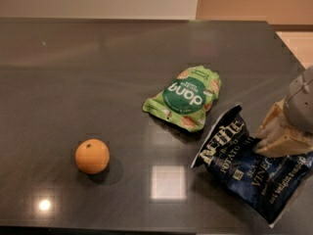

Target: Pick blue chip bag

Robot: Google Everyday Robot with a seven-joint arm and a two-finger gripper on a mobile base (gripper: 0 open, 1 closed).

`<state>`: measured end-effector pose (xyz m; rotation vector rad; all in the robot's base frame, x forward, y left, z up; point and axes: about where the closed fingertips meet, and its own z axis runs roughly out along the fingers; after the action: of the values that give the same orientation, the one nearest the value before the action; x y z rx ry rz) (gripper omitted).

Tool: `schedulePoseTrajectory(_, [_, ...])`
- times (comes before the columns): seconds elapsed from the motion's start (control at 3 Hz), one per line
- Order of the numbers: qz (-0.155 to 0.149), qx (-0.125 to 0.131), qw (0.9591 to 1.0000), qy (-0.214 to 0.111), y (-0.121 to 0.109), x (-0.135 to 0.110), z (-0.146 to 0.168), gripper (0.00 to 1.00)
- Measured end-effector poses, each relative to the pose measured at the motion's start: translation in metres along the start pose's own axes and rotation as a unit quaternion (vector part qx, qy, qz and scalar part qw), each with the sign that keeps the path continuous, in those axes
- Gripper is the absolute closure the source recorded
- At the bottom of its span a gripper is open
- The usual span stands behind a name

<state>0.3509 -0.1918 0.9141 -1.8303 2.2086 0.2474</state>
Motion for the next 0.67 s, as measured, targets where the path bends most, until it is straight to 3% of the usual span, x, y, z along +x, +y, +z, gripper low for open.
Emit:
schedulePoseTrajectory(0.33, [-0.018,0.012,0.9998,-0.003,-0.016,-0.006,-0.031,1.00])
schedulePoseTrajectory(0.67, [-0.039,0.044,0.9982,-0.014,-0.028,-0.015,-0.066,1.00])
